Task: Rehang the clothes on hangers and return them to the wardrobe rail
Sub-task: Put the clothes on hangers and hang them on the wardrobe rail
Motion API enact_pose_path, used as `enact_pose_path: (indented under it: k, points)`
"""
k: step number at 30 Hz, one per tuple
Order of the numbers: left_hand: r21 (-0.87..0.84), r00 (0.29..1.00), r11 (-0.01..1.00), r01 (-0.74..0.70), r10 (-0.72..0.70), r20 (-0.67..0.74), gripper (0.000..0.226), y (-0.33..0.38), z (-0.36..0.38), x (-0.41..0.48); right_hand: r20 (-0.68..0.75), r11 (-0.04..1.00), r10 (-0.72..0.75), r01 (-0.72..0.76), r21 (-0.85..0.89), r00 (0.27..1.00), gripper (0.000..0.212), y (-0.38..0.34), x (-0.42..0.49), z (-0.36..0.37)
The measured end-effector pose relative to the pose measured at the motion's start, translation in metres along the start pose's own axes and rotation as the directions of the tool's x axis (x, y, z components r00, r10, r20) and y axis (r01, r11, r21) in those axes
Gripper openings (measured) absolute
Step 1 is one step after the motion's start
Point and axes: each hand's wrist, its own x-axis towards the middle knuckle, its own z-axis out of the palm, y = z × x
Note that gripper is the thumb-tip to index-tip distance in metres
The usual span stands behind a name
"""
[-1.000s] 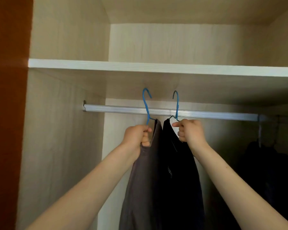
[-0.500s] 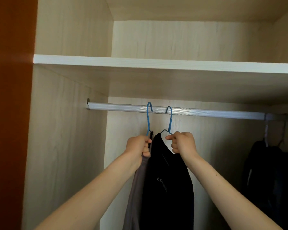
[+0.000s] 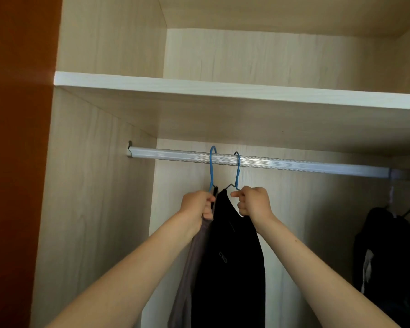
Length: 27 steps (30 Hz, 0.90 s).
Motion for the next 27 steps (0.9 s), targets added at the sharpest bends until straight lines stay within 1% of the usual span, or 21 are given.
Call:
enact_pose_path:
  k: [4, 7, 9, 10, 11, 12, 13, 14, 15, 16, 17, 18, 19, 20, 21, 22, 24, 26, 27]
  points:
    - [-0.063, 0.999, 0.997, 0.039, -0.037, 0.037, 0.029, -0.010, -0.014, 0.007, 0.015, 1.000, 0.019, -0.019, 0.003, 1.000, 0.030, 0.010, 0.003, -0.002]
    - [-0.040, 0.998, 0.999, 0.024, -0.022, 0.055, 0.029, -0.012, -0.016, 0.013, 0.020, 1.000, 0.014, -0.014, -0.010, 1.000, 0.031, 0.012, 0.005, -0.002]
    - [0.031, 0.997, 0.999, -0.011, 0.008, 0.082, 0.029, -0.013, -0.019, 0.016, 0.039, 1.000, 0.023, -0.023, 0.002, 0.999, 0.032, 0.014, 0.004, -0.002]
    - [0.101, 0.994, 0.993, -0.057, 0.046, 0.102, 0.029, -0.013, -0.021, 0.017, 0.053, 1.000, 0.027, -0.028, 0.010, 0.998, 0.032, 0.015, 0.004, -0.003]
    - [0.238, 0.987, 0.962, -0.138, 0.112, 0.118, 0.030, -0.011, -0.026, 0.018, 0.070, 0.999, 0.030, -0.031, 0.020, 0.997, 0.031, 0.014, 0.004, -0.005]
    - [0.440, 0.969, 0.864, -0.246, 0.206, 0.136, 0.032, -0.008, -0.031, 0.020, 0.085, 0.999, 0.028, -0.030, 0.029, 0.996, 0.029, 0.014, 0.004, -0.006]
    - [0.647, 0.935, 0.681, -0.344, 0.314, 0.166, 0.035, -0.004, -0.037, 0.023, 0.092, 0.999, 0.022, -0.025, 0.027, 0.996, 0.028, 0.013, 0.004, -0.007]
    - [0.796, 0.883, 0.453, -0.401, 0.424, 0.204, 0.036, 0.001, -0.042, 0.026, 0.089, 1.000, 0.010, -0.010, 0.002, 0.996, 0.028, 0.013, 0.004, -0.009]
    - [0.876, 0.814, 0.252, -0.412, 0.533, 0.230, 0.034, 0.006, -0.048, 0.029, 0.080, 0.999, -0.013, 0.017, -0.048, 0.997, 0.027, 0.012, 0.004, -0.010]
    - [0.904, 0.726, 0.109, -0.413, 0.639, 0.254, 0.031, 0.012, -0.053, 0.035, 0.067, 0.991, -0.049, 0.057, -0.118, 0.997, 0.026, 0.012, 0.004, -0.010]
    - [0.898, 0.621, 0.015, -0.440, 0.727, 0.293, 0.030, 0.019, -0.057, 0.042, 0.054, 0.975, -0.094, 0.103, -0.197, 0.994, 0.026, 0.012, 0.004, -0.010]
    - [0.873, 0.524, -0.055, -0.484, 0.781, 0.340, 0.032, 0.025, -0.061, 0.048, 0.041, 0.950, -0.141, 0.147, -0.276, 0.989, 0.027, 0.012, 0.004, -0.010]
    - [0.846, 0.449, -0.116, -0.520, 0.805, 0.387, 0.036, 0.031, -0.063, 0.056, 0.025, 0.918, -0.188, 0.185, -0.350, 0.982, 0.027, 0.013, 0.004, -0.011]
    - [0.827, 0.391, -0.181, -0.533, 0.814, 0.430, 0.041, 0.037, -0.066, 0.063, 0.013, 0.880, -0.235, 0.218, -0.423, 0.972, 0.029, 0.014, 0.005, -0.011]
    - [0.819, 0.357, -0.232, -0.524, 0.814, 0.459, 0.044, 0.043, -0.068, 0.071, 0.011, 0.835, -0.281, 0.250, -0.490, 0.960, 0.032, 0.015, 0.006, -0.012]
    - [0.819, 0.343, -0.270, -0.507, 0.808, 0.479, 0.047, 0.048, -0.069, 0.079, 0.013, 0.793, -0.319, 0.275, -0.544, 0.948, 0.034, 0.015, 0.007, -0.012]
    - [0.818, 0.341, -0.323, -0.476, 0.790, 0.510, 0.049, 0.054, -0.071, 0.094, 0.013, 0.732, -0.365, 0.296, -0.613, 0.931, 0.036, 0.016, 0.009, -0.015]
    - [0.816, 0.349, -0.356, -0.455, 0.772, 0.531, 0.048, 0.058, -0.072, 0.105, 0.001, 0.695, -0.395, 0.300, -0.653, 0.919, 0.037, 0.016, 0.011, -0.017]
    - [0.817, 0.337, -0.374, -0.438, 0.775, 0.535, 0.047, 0.059, -0.072, 0.110, -0.010, 0.684, -0.411, 0.302, -0.664, 0.911, 0.037, 0.017, 0.012, -0.018]
